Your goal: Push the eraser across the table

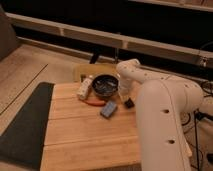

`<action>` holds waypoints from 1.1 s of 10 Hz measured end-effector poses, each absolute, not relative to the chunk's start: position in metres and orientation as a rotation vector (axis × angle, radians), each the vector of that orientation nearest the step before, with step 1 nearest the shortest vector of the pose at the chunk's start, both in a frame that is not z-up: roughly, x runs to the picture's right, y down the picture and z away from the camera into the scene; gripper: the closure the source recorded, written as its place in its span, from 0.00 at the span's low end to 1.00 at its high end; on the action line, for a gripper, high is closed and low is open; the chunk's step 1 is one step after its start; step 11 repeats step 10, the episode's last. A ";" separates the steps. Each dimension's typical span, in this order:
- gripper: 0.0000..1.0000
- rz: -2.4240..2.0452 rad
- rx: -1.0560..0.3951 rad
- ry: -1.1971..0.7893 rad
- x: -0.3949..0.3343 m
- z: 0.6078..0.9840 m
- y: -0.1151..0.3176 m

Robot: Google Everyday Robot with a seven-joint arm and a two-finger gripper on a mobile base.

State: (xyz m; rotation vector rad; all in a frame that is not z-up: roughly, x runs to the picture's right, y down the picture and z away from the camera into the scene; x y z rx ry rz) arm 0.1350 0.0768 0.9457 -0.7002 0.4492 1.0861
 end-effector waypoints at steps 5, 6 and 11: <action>0.98 1.113 -0.666 0.593 0.207 0.958 0.079; 0.98 1.134 -0.631 0.622 0.228 0.953 0.072; 0.96 1.171 -0.548 0.511 0.223 0.931 0.019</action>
